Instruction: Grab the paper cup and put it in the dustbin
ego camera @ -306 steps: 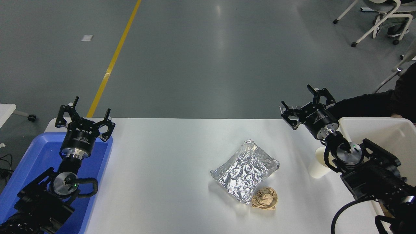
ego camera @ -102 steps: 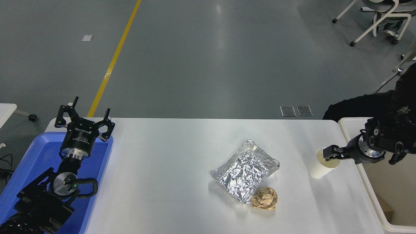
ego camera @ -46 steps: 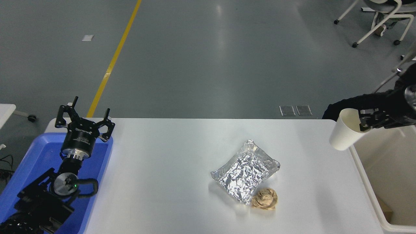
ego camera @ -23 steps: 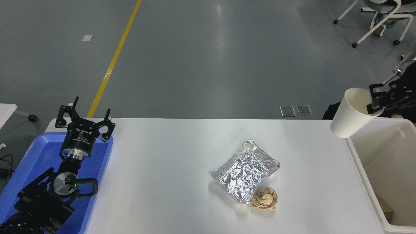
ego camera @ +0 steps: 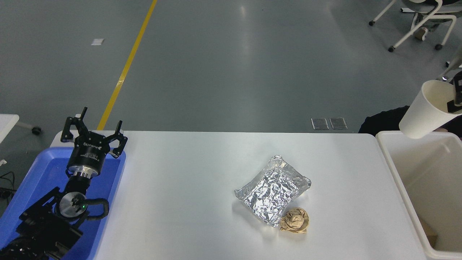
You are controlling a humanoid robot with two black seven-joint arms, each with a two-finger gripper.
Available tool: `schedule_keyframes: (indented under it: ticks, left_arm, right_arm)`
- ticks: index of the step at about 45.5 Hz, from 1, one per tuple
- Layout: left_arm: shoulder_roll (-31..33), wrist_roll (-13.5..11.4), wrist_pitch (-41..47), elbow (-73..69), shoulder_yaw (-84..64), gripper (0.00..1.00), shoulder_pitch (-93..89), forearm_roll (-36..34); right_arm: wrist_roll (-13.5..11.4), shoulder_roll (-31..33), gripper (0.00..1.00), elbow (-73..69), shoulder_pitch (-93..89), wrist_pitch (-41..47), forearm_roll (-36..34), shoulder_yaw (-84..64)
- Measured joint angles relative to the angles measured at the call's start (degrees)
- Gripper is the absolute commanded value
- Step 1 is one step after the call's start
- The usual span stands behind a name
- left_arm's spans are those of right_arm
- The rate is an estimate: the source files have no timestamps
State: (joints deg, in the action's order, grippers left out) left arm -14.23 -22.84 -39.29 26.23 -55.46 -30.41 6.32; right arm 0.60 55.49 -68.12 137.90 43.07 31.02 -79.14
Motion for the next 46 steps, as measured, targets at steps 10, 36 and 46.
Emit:
schedule_keyframes:
  ticks: [10, 36, 46]
  left_arm:
    - [0.0, -0.03, 0.0, -0.03, -0.01, 1.0, 0.01, 0.0]
    - [0.0, -0.07, 0.0, -0.03, -0.08, 1.0, 0.01, -0.01]
    - [-0.01, -0.07, 0.01, -0.03, -0.09, 1.0, 0.01, -0.01]
  right_arm:
    - [0.46, 9.79, 0.0, 12.21, -20.37, -8.75, -0.22, 9.48]
    - [0.25, -4.65, 0.0, 29.57, -80.0, -37.16, -23.75, 43.22]
    - [0.3, -15.6, 0.0, 42.38, -92.87, -40.55, -28.91, 51.83]
